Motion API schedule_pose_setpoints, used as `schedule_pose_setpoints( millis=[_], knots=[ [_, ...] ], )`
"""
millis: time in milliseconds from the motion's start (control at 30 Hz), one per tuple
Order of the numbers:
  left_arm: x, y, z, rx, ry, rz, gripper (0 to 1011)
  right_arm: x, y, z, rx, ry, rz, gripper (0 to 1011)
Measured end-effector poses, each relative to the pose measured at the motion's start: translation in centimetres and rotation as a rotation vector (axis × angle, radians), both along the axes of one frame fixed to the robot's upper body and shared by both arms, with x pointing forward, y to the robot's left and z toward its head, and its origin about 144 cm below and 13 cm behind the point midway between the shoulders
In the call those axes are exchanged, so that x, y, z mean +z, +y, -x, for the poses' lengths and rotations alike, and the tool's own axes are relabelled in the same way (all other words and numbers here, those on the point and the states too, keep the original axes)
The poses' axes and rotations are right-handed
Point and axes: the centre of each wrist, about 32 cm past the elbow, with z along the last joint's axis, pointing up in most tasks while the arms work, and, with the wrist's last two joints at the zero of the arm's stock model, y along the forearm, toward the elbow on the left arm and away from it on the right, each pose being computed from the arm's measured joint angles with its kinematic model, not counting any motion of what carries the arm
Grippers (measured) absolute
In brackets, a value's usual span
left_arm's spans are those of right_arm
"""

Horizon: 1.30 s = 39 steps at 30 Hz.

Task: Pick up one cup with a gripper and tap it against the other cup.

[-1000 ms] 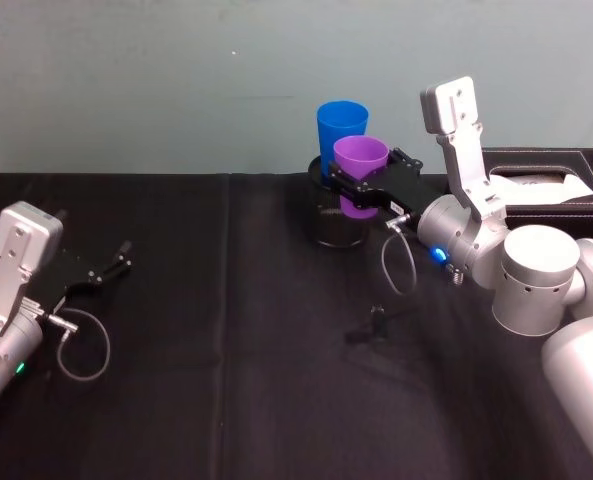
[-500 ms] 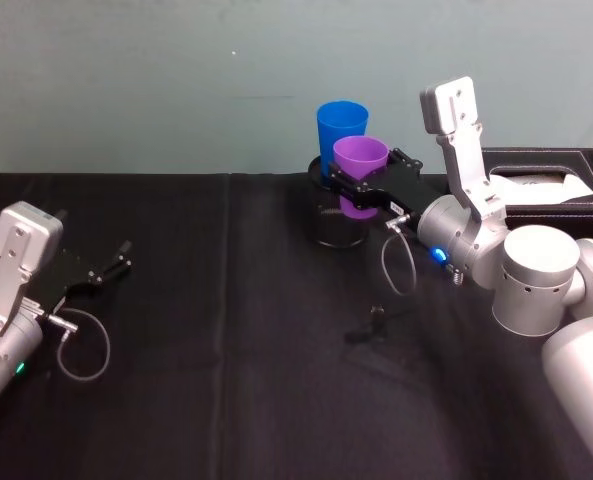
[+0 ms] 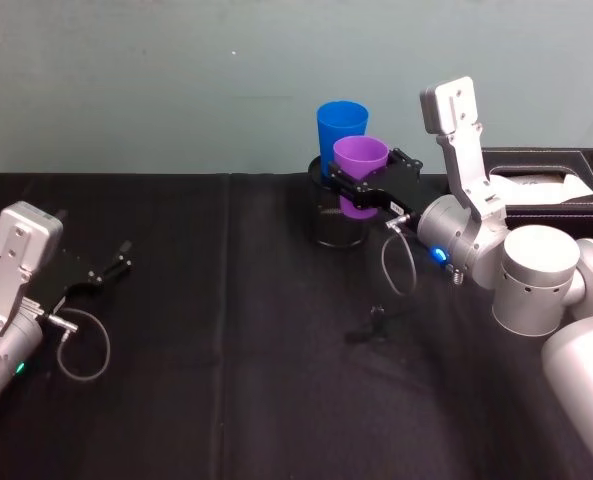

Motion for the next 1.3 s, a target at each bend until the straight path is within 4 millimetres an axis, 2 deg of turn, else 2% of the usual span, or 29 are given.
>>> schedule_pose_setpoints(
  millis=[1300],
  knots=[
    [0.00, 0.00, 0.00, 0.000, 0.000, 0.000, 1000, 0.00, 0.00, 0.00, 0.000, 0.000, 0.000, 738]
  ],
)
